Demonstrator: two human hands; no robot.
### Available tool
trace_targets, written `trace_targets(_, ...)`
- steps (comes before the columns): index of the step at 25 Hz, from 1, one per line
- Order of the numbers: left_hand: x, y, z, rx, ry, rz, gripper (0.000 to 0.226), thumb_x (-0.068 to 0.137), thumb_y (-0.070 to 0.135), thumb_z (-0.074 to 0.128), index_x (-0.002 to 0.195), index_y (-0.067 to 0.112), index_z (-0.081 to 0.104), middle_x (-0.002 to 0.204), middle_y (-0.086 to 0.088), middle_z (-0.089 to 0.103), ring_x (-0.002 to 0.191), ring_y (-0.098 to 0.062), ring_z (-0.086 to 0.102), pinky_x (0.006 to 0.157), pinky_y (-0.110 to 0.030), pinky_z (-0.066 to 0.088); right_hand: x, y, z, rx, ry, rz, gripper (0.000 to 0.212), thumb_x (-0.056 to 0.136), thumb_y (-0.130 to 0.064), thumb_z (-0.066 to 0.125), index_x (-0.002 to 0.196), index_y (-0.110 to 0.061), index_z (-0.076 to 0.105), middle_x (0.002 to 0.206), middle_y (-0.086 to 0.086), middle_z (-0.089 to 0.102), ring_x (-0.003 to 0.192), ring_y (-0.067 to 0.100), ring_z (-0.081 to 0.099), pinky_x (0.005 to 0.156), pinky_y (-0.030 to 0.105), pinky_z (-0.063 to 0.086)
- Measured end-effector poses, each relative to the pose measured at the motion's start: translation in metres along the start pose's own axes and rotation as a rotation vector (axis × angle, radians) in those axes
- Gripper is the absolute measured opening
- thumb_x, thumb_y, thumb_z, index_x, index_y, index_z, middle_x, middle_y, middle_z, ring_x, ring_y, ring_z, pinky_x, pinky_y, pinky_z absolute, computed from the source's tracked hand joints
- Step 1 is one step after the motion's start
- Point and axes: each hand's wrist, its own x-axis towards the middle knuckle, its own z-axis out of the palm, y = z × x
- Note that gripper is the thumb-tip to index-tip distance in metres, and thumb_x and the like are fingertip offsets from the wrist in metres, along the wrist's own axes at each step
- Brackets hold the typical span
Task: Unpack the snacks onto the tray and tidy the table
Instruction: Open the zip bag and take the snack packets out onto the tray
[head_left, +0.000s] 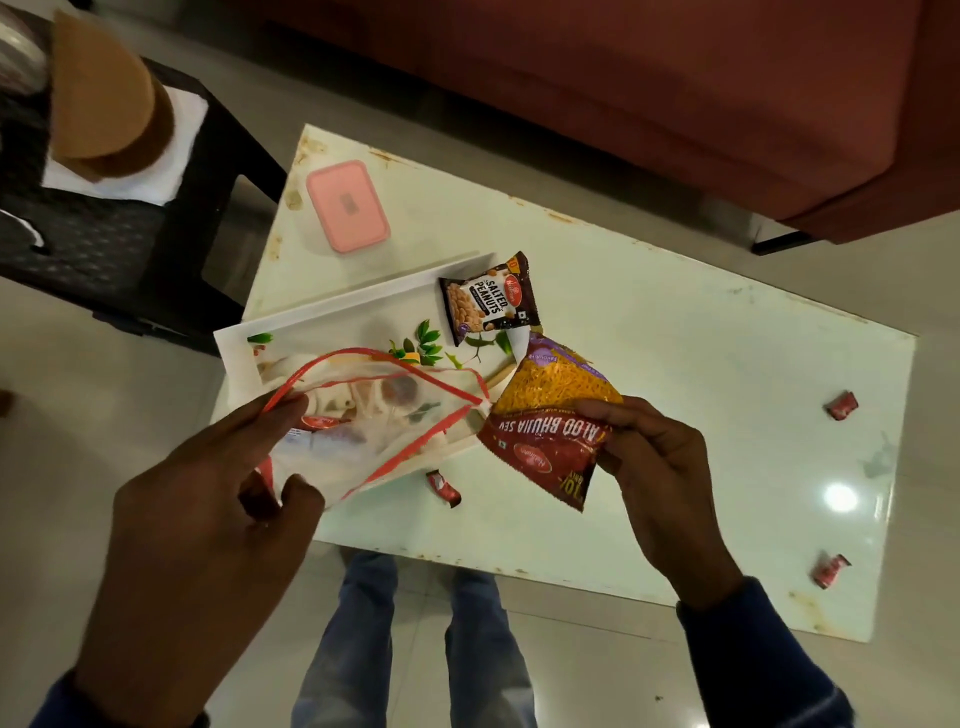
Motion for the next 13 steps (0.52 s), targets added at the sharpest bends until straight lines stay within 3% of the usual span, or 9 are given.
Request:
trace_targets(3,-0.002,-0.016,0.007,0.005,0.007,-0.061,0.062,0.073,0.043,0.049,0.129,0.067,0.040,0.095,0.038,0.056,0.073,-0.002,0.060,0.058,-0.020,0.051,0.019,0.008,0.000,0.043,0.073,0.079,0.014,0.087,-0.020,0.070,0.096,-0.013,0.077,0.102,0.008,0.072,0.101,0.032,0.070,0.078,0.041,0.058)
trace_targets(5,-0.004,-0.031,0.014,0.033,0.014,-0.058,0.062,0.075,0.045,0.048,0.134,0.062,0.041,0.108,0.043,0.054,0.071,-0.004,0.062,0.066,-0.028,0.059,0.032,0.017,0.003,0.035,0.179,0.131,0.007,0.085,-0.010,0.073,0.091,-0.013,0.075,0.097,0.006,0.074,0.094,0.030,0.072,0.073,0.038,0.058)
trace_targets(8,-0.006,-0.053,0.022,-0.010,0.015,-0.068,0.059,0.081,0.051,0.045,0.140,0.052,0.044,0.127,0.040,0.051,0.085,-0.006,0.066,0.076,-0.039,0.062,0.045,0.028,0.009,0.096,0.210,0.199,0.018,0.089,0.000,0.067,0.098,-0.015,0.061,0.109,0.013,0.067,0.096,0.028,0.070,0.070,0.039,0.059)
trace_targets(10,-0.008,-0.063,0.024,-0.074,0.015,-0.094,0.059,0.082,0.052,0.046,0.140,0.047,0.047,0.132,0.033,0.054,0.096,-0.003,0.066,0.081,-0.030,0.061,0.053,0.030,0.009,0.053,0.193,0.230,0.028,0.090,0.000,0.063,0.105,-0.022,0.053,0.110,0.014,0.064,0.091,0.024,0.071,0.063,0.034,0.058)
trace_targets(11,-0.009,-0.067,0.024,-0.089,0.013,-0.108,0.059,0.082,0.052,0.047,0.140,0.047,0.047,0.133,0.031,0.054,0.100,-0.003,0.065,0.083,-0.025,0.059,0.058,0.028,0.007,-0.013,0.154,0.220,0.033,0.091,0.001,0.062,0.107,-0.026,0.050,0.108,0.012,0.064,0.087,0.022,0.072,0.060,0.031,0.057)
trace_targets(13,-0.010,-0.072,0.027,-0.025,0.002,-0.125,0.058,0.083,0.053,0.046,0.141,0.049,0.045,0.135,0.033,0.052,0.098,-0.006,0.066,0.084,-0.033,0.060,0.071,0.022,0.003,-0.344,0.001,0.068,0.042,0.090,0.000,0.060,0.111,-0.032,0.043,0.103,0.006,0.066,0.081,0.017,0.070,0.059,0.025,0.056)
